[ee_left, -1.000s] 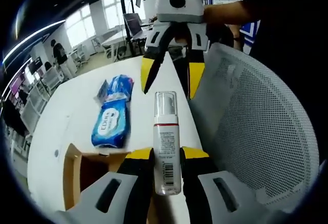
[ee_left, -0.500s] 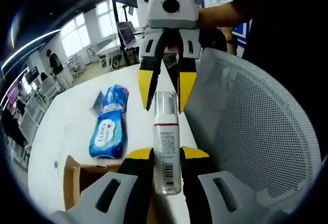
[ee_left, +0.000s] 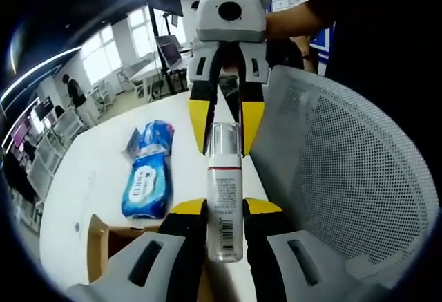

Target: Operate the shoe box by opening the lid, removing the specified soft item, and placing it in the target area until the item is outside and the box remains undamaged.

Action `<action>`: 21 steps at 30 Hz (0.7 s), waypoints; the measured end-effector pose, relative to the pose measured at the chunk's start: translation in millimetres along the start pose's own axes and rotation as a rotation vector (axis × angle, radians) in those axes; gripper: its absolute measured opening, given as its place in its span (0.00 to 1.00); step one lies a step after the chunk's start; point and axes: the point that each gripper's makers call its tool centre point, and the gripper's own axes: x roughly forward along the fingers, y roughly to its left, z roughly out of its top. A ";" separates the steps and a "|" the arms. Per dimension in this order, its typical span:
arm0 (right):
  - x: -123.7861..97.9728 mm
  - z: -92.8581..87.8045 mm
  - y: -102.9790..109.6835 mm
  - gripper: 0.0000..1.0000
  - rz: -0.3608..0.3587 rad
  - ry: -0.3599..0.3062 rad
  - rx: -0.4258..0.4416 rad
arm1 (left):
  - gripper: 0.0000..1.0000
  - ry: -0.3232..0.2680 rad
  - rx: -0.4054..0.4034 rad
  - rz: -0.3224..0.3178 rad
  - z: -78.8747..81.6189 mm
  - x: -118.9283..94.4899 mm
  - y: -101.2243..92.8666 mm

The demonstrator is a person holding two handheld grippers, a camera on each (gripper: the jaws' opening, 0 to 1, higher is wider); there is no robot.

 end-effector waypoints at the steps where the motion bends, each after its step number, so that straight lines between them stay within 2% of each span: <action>1: 0.0 0.3 -0.2 0.15 -0.001 0.003 -0.008 | 0.19 -0.001 0.000 0.001 -0.3 0.2 0.2; 6: 0.0 1.0 -0.7 0.14 -0.004 0.012 -0.020 | 0.20 -0.011 0.003 0.004 -0.8 1.3 1.4; 13: -0.1 2.2 -3.6 0.14 -0.012 0.009 -0.024 | 0.20 -0.023 -0.053 0.014 0.2 1.2 5.8; 21: 1.4 1.6 -5.4 0.14 -0.001 0.012 -0.025 | 0.25 -0.013 -0.080 0.043 -5.3 -1.7 10.5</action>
